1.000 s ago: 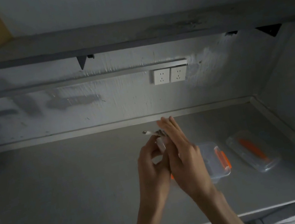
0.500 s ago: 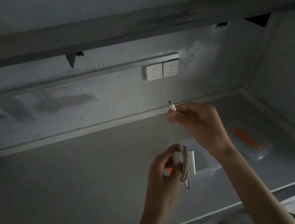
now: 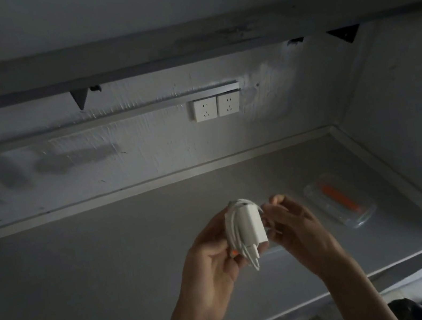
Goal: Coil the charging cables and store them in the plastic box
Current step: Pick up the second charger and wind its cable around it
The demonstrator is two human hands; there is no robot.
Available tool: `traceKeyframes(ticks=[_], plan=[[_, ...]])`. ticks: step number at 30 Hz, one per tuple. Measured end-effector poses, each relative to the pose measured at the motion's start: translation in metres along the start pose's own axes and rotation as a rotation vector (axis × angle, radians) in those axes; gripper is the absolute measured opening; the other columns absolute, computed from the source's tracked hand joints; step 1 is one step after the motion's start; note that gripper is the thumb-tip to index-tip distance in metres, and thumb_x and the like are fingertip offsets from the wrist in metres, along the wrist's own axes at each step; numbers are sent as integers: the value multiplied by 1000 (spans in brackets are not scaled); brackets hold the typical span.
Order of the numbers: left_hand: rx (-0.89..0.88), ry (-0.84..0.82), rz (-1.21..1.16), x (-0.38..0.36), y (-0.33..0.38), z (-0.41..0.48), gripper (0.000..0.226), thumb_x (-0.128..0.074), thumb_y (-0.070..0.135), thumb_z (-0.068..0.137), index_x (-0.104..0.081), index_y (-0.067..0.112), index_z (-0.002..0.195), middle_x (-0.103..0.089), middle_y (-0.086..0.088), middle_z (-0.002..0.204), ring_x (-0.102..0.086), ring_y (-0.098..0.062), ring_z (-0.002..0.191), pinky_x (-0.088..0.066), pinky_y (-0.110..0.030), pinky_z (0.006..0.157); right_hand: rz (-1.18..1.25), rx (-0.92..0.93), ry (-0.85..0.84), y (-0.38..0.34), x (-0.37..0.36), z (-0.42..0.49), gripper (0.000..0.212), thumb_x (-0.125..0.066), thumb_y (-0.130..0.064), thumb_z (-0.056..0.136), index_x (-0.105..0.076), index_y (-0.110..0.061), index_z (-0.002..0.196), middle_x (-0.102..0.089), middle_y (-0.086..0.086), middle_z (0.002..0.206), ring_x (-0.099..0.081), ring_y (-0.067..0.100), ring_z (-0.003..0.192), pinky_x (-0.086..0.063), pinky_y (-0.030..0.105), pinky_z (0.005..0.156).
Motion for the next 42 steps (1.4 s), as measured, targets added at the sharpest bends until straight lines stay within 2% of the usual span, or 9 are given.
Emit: traceKeyframes(ticks=[2, 5, 9, 13, 18, 20, 27, 36, 42], plan=[[87, 20, -145, 1, -5, 3, 44, -53, 26, 89, -69, -4, 115, -70, -26, 118, -72, -36, 100, -61, -45, 77, -92, 41, -29, 1, -4, -10, 24, -82, -24, 76, -61, -13, 81, -68, 9, 72, -68, 20, 66, -54, 29, 61], [73, 84, 26, 2, -5, 9, 65, -50, 48, 90, -62, -9, 119, -69, -25, 108, -70, -30, 90, -60, -38, 71, -364, 152, 39, -7, -7, -19, 11, -76, -15, 77, -70, -21, 83, -73, 7, 74, -72, 20, 68, -56, 27, 60], [-116, 239, 364, 2, 9, 10, 44, -65, 43, 78, -65, 7, 104, -67, -17, 88, -66, -21, 67, -53, -33, 53, -708, 197, 42, -14, -16, -21, 40, -71, 2, 77, -73, -37, 85, -75, -4, 76, -72, 8, 74, -56, 22, 69], [-116, 372, 482, 5, 11, 10, 28, -61, 44, 82, -69, 18, 86, -64, -12, 70, -51, -30, 58, -37, -38, 53, -960, 211, -4, -21, -21, -23, 24, -63, -8, 84, -68, -32, 84, -73, -14, 74, -70, 1, 69, -53, 17, 65], [-40, 457, 418, 5, 7, 10, 35, -51, 39, 83, -76, 23, 65, -67, -9, 61, -60, -19, 48, -44, -33, 51, -865, 166, -38, -20, -24, -20, 3, -69, -22, 83, -67, -23, 85, -75, -2, 77, -72, 14, 69, -59, 29, 58], [-46, 443, 372, 2, 5, 12, 42, -46, 34, 91, -78, 18, 71, -69, -9, 62, -62, -15, 46, -46, -29, 43, -727, 165, 35, -23, -15, -18, 11, -71, -11, 84, -70, -22, 82, -74, 3, 73, -71, 19, 65, -60, 37, 62], [-136, 356, 364, -11, 2, 12, 35, -41, 25, 101, -73, 14, 94, -73, -5, 71, -70, -13, 58, -54, -25, 46, -94, 87, 115, -15, 2, -16, 9, -66, -5, 88, -73, -2, 92, -72, 11, 77, -71, 20, 70, -58, 27, 68], [-232, 446, 497, -8, 4, 19, 41, -40, 27, 101, -75, 23, 80, -73, 2, 73, -64, -5, 60, -50, -15, 45, 54, -65, 55, 2, -8, -14, 24, -73, -19, 80, -72, -5, 100, -70, 12, 89, -67, 19, 81, -56, 28, 76], [-320, 590, 650, 4, 10, 26, 46, -41, 29, 102, -74, 24, 70, -74, 10, 66, -64, 1, 55, -50, -15, 47, 31, -170, 44, 15, -6, -21, 8, -65, -12, 86, -72, -16, 85, -73, 5, 84, -71, 14, 77, -51, 20, 61]])
Point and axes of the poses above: each hand's wrist, its own z-axis towards the middle knuckle, its own x-axis out of the back of the hand, y = z × x, the point moved 8 cm from there along z, towards the middle knuckle
